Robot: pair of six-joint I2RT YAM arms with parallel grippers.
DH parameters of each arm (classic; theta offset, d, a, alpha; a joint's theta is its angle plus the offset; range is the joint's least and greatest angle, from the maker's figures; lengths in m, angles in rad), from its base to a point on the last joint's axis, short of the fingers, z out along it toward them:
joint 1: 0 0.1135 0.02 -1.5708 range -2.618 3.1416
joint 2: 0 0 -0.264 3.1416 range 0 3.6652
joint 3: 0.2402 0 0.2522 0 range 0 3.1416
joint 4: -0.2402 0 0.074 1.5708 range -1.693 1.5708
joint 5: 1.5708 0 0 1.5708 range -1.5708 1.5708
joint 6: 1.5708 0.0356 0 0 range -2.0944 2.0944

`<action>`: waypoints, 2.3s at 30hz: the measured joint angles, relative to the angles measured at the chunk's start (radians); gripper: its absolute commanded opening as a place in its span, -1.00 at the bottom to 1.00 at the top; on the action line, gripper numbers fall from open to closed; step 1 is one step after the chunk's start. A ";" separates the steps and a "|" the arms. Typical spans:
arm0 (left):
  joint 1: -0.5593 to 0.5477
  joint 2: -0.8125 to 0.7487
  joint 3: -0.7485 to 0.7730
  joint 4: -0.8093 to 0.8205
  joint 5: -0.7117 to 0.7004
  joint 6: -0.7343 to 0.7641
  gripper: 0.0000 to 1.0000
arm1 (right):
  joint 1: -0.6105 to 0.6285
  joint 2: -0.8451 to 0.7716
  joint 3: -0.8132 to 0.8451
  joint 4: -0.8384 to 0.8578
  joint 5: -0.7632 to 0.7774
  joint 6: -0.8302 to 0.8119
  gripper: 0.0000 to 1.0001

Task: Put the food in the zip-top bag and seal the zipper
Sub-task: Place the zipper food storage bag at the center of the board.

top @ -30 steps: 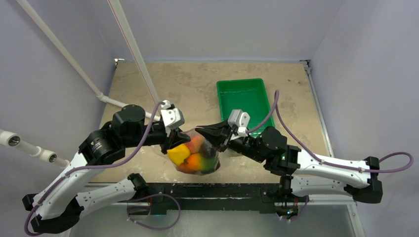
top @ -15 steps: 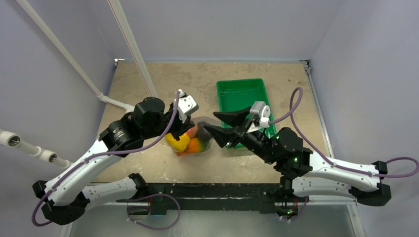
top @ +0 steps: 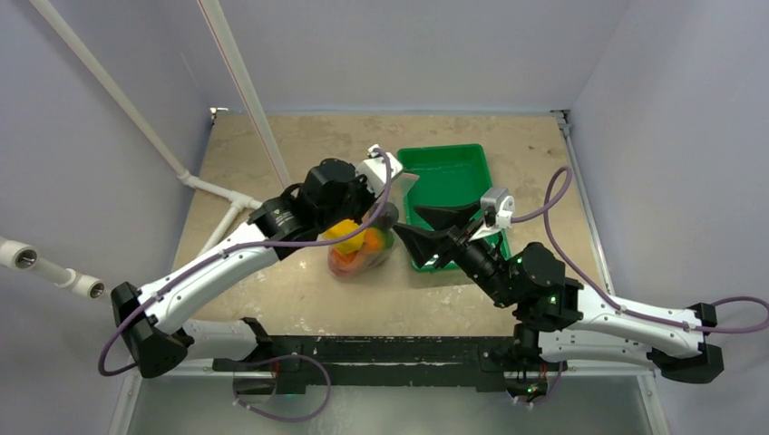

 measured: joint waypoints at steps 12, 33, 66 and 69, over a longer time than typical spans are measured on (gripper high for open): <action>0.198 0.121 0.032 0.171 -0.045 0.115 -1.00 | 0.000 -0.075 -0.036 -0.014 0.040 0.042 0.24; 0.093 0.225 -0.124 0.259 0.026 0.032 -1.00 | 0.000 -0.056 -0.065 -0.009 0.051 0.063 0.27; -0.023 0.018 -0.520 0.364 0.172 -0.530 0.10 | 0.000 -0.159 -0.137 -0.289 0.273 0.445 0.56; -0.024 0.014 -0.520 0.356 0.196 -0.542 0.19 | 0.000 -0.158 -0.137 -0.324 0.298 0.486 0.58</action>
